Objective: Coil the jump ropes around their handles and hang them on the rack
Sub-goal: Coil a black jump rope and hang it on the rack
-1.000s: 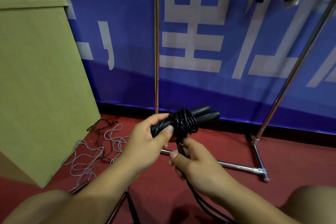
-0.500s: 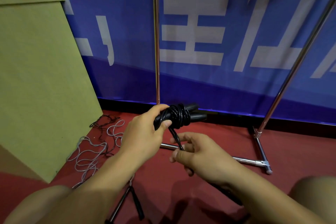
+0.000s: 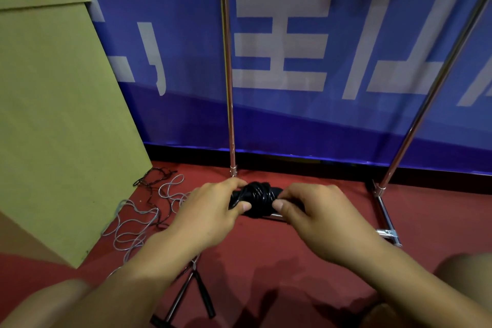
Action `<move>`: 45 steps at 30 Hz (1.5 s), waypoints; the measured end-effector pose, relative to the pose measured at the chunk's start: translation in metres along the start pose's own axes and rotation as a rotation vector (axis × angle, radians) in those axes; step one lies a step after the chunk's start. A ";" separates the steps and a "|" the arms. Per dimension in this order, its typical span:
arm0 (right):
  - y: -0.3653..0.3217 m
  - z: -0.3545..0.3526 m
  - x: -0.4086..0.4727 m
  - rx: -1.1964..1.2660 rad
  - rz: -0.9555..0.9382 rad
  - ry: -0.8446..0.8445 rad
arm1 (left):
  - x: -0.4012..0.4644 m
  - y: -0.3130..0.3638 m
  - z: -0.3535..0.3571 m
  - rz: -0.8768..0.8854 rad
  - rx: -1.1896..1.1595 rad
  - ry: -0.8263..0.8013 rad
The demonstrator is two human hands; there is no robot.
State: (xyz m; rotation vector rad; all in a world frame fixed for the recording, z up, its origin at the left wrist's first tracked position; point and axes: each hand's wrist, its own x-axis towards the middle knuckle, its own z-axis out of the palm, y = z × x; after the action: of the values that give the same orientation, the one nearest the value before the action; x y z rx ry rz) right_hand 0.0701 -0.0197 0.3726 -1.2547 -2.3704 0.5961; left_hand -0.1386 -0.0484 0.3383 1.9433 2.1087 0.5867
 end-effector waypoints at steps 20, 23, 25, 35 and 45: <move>0.016 -0.012 0.024 0.304 0.081 0.052 | -0.030 0.031 -0.017 0.508 0.027 -0.040; 0.015 -0.017 0.025 0.416 0.118 0.035 | -0.033 0.031 -0.015 0.480 -0.030 -0.078; 0.014 -0.021 0.025 0.461 0.152 -0.006 | -0.035 0.032 -0.014 0.467 -0.115 -0.104; 0.032 -0.021 0.030 1.191 0.264 -0.457 | -0.037 0.037 -0.027 0.321 -0.791 -0.137; 0.022 -0.013 0.034 1.110 0.100 -0.349 | -0.034 0.049 -0.026 0.347 -1.214 -0.024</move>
State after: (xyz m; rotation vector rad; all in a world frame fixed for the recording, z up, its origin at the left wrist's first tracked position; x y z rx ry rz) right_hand 0.0739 0.0225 0.3764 -0.7524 -1.6498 1.9178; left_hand -0.1017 -0.0833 0.3785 1.4690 0.8874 1.4357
